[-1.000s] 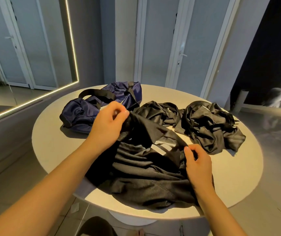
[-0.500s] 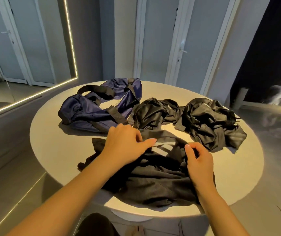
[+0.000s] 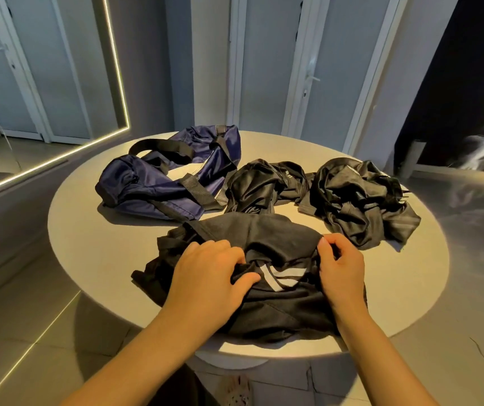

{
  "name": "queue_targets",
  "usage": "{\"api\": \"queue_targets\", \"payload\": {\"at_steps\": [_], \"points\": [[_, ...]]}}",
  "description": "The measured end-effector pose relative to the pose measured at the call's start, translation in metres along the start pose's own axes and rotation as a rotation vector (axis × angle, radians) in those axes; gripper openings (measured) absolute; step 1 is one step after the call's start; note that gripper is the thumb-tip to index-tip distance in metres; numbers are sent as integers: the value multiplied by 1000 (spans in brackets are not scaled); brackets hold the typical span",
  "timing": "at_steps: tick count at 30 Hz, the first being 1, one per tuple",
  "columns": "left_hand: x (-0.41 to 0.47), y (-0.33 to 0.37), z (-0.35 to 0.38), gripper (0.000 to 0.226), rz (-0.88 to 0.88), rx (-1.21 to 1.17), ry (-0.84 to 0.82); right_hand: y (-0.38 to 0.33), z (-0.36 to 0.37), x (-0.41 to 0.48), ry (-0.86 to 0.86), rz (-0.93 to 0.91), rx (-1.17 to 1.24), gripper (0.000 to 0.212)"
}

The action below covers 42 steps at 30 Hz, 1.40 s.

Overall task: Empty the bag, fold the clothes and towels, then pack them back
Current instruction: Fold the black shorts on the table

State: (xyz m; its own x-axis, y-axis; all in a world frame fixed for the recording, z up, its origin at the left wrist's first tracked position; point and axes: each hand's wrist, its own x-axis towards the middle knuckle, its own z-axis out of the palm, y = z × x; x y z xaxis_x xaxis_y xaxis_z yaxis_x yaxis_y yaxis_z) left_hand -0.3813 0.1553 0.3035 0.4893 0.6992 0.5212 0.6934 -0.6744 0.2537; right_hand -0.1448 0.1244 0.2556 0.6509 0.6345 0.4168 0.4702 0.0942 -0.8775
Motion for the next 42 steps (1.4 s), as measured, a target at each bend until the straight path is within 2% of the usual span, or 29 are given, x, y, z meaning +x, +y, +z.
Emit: {"api": "queue_targets", "payload": {"at_steps": [2, 6, 9, 12, 17, 18, 19, 21, 22, 24, 26, 28, 29, 31, 33, 35, 37, 39, 42], "points": [[-6, -9, 0, 35, 40, -100, 95, 0, 0, 0, 4, 9, -1, 19], [-13, -22, -12, 26, -6, -361, 276, 0, -2, 1, 28, 35, 14, 18], [-15, -32, -21, 19, -130, -562, 375, -2, -2, 1, 42, 61, 5, 17], [-11, -38, -29, 2, -271, -780, 381, -6, -2, -2, 44, 57, -8, 16], [18, -60, -23, 10, -515, -755, 472, -13, -2, -3, 18, 56, -17, 10], [22, -58, -23, 15, -515, -697, 496, -17, -3, -3, 7, 49, -27, 7], [22, -53, -23, 20, -467, -604, 530, -21, -4, -2, -11, 47, -37, 9], [13, -34, -22, 20, -243, -479, 520, -31, -9, -2, -66, 67, -37, 23], [5, -21, -21, 15, -105, -483, 433, -34, -12, -2, -87, 70, -35, 28], [-15, 1, -17, 11, 157, -503, 139, -38, -22, -3, -97, 27, -83, 30], [-29, 13, -5, 29, 369, -323, -100, -37, -34, -7, -109, -41, -170, 19], [-35, 11, 11, 50, 460, -81, -167, -31, -49, -16, -160, -84, -246, 4], [-36, 10, 17, 48, 459, -24, -172, -26, -56, -21, -194, -84, -259, 7], [-34, 8, 21, 30, 424, -23, -157, -20, -71, -31, -283, -77, -246, 8], [-29, 8, 17, 16, 253, -197, -170, -17, -86, -39, -402, -61, -184, 3], [-21, 7, 9, 13, 41, -429, -165, -14, -101, -45, -508, -22, -115, 20], [-10, 6, -4, 13, -75, -558, -116, -9, -111, -50, -582, -16, -146, 35], [1, 5, -17, 14, -168, -643, -82, -2, -114, -54, -581, -78, -268, 28], [16, 4, -36, 18, -300, -767, -10, -9, -112, -49, -485, -99, -213, 4]]}}
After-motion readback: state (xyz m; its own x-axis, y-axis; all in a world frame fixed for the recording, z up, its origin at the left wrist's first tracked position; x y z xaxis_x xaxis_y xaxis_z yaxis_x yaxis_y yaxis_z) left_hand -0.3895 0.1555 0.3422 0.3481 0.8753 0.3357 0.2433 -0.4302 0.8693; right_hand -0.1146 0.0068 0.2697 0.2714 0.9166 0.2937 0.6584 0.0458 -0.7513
